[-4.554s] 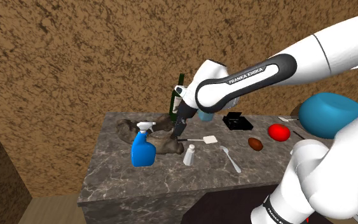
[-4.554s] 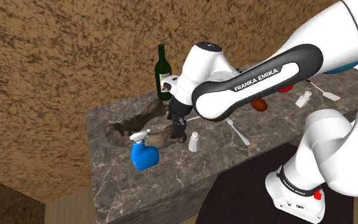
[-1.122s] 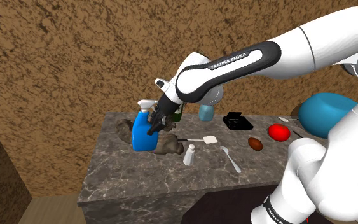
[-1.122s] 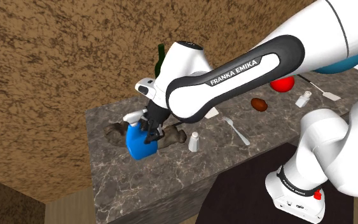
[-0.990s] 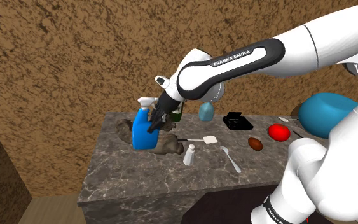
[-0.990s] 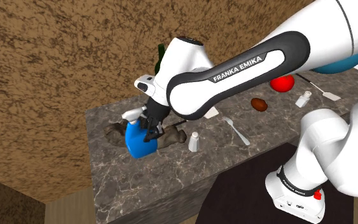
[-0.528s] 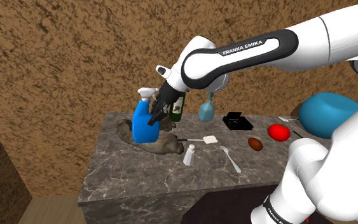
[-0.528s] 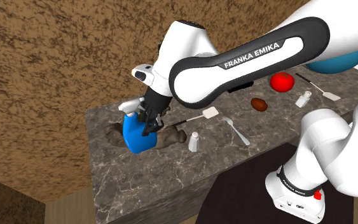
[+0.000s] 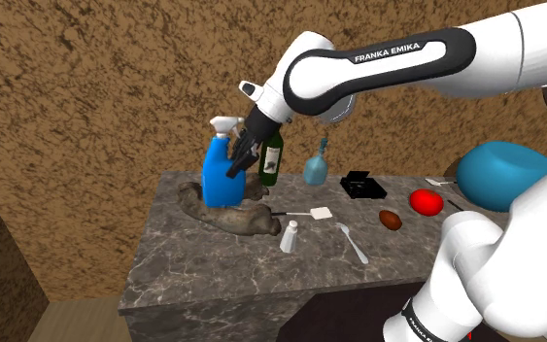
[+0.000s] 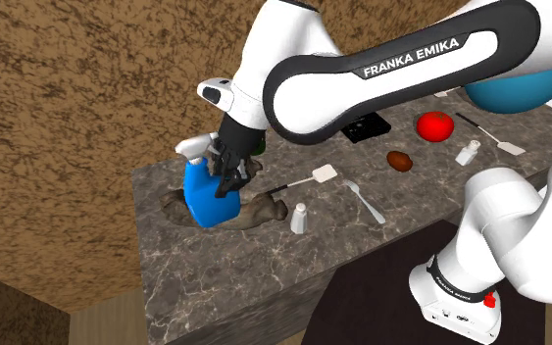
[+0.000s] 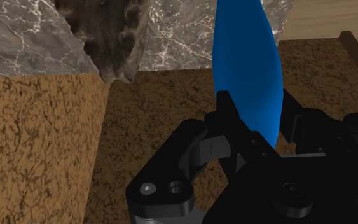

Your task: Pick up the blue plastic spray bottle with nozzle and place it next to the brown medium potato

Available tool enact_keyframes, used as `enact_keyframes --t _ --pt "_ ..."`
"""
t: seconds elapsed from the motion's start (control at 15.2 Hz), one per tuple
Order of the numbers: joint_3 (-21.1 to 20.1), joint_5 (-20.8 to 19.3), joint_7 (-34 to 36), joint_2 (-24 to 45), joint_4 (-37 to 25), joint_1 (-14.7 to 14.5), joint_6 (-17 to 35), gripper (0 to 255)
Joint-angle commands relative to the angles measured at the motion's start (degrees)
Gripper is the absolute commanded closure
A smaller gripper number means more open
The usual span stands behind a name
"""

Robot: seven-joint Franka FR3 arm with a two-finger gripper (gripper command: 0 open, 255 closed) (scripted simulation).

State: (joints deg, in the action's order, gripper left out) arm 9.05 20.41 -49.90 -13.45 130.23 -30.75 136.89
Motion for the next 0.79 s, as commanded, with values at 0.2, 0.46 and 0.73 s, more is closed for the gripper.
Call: enact_keyframes --t 0.2,0.46,0.73 --pt "-0.22 -1.44 1.77 -1.17 -2.75 0.40 -3.72 255" --pt "-0.34 -2.33 2.98 -1.80 -5.15 0.64 -6.63 255" --pt "-0.43 -3.09 4.08 -2.23 -7.75 0.82 -9.54 255"
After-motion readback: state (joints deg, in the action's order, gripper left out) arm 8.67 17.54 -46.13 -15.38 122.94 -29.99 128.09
